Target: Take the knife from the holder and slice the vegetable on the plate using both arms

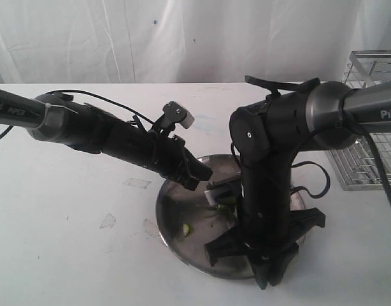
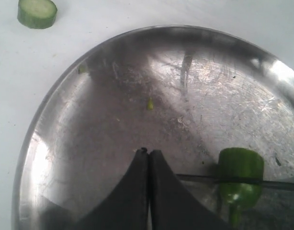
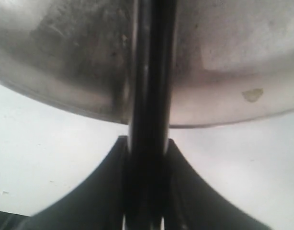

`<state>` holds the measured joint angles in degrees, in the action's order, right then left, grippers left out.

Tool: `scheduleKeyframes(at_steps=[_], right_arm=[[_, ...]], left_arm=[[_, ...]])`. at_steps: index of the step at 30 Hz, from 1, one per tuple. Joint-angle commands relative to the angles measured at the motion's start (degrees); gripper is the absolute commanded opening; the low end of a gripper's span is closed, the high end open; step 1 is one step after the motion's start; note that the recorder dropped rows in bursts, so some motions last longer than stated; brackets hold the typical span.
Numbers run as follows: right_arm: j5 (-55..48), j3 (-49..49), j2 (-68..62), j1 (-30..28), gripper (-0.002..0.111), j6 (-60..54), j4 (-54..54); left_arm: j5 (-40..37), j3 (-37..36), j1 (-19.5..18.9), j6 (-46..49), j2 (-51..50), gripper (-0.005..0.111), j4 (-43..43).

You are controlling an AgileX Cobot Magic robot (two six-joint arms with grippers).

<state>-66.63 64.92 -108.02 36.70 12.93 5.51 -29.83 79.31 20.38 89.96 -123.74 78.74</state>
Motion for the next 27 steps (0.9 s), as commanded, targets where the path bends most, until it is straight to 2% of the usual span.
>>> scheduleKeyframes(at_steps=[1,12,27], right_arm=[[2.25,-2.57,0.63,0.38,0.0,0.14,0.11],[4.87,-3.12,0.63,0.62,0.0,-0.11,2.62],[5.55,-3.12,0.63,0.62,0.0,-0.09,2.84]], left_arm=[[-1.17,0.08,0.31,-0.13,0.44,0.0,0.29],[-7.49,0.08,0.31,1.29,0.33,0.0,0.29],[-6.81,-0.04,0.31,0.17,-1.93,0.0,6.27]])
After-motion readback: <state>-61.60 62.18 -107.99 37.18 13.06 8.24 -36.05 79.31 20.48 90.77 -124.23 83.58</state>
